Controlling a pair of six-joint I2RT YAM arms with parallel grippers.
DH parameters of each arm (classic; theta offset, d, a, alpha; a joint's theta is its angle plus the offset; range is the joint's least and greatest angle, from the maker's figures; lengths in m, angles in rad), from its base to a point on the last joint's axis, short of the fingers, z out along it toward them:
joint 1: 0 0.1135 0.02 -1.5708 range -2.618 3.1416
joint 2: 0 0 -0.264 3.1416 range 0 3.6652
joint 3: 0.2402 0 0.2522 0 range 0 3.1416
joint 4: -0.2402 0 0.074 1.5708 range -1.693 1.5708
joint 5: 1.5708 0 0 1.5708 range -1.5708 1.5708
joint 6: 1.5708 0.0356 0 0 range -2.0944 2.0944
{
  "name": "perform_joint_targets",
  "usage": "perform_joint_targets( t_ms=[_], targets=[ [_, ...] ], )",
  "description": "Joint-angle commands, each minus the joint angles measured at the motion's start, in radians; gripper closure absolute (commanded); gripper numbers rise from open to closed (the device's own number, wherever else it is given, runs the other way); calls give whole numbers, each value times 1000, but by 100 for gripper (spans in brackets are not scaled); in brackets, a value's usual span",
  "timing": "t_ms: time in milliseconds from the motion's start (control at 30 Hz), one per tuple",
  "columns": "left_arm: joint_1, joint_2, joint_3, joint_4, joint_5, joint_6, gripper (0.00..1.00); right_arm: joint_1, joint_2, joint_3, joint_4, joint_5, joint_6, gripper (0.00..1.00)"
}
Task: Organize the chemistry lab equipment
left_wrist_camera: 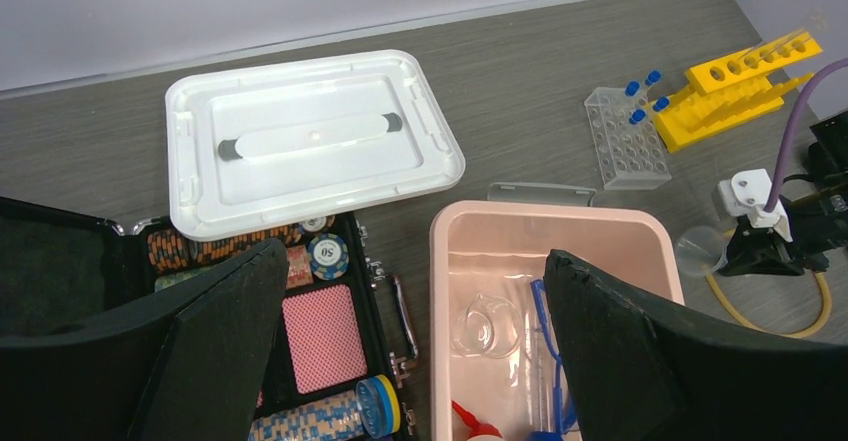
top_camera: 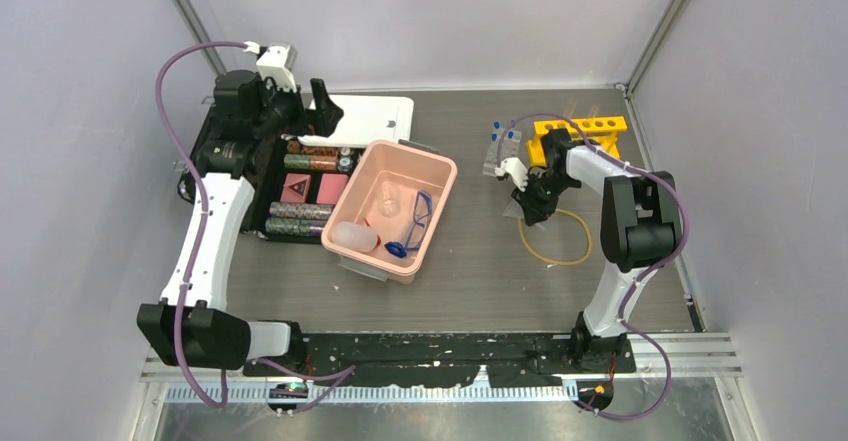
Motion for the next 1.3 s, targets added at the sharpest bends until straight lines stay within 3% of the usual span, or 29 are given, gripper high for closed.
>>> perform_joint_targets(
  t_ms=[0,67,233,367,567,800,867,933,967,1033,1167,1267],
  targets=[
    [7,7,37,16,8,11,0,3,-61,3,6,-2,-31,86],
    [8,5,34,9,17,19,0,3,-118,36,-55,-17,-32,94],
    [9,-18,-7,27,29,33,0,10,-261,253,-249,-146,27,95],
    [9,-32,-44,58,37,6,1,115,-272,464,-260,-225,150,95],
    [9,-60,-74,62,38,-3,0,434,-122,668,-110,-167,266,95],
    [8,-106,-118,65,41,-12,0,586,65,744,-102,-121,212,94],
    [8,-117,-133,67,41,-16,1,612,89,733,-106,-104,190,89],
    [7,-121,-140,66,49,-20,0,628,103,731,-111,-94,187,74],
    [7,-123,-141,65,53,-18,0,631,102,737,-112,-92,191,59],
    [8,-121,-139,66,64,-18,0,629,85,748,-126,-78,212,46],
    [7,-107,-117,63,89,-9,0,566,-19,736,-186,-71,257,29],
    [7,-102,-105,63,102,-6,0,428,-124,679,-260,-102,267,24]
  ],
)
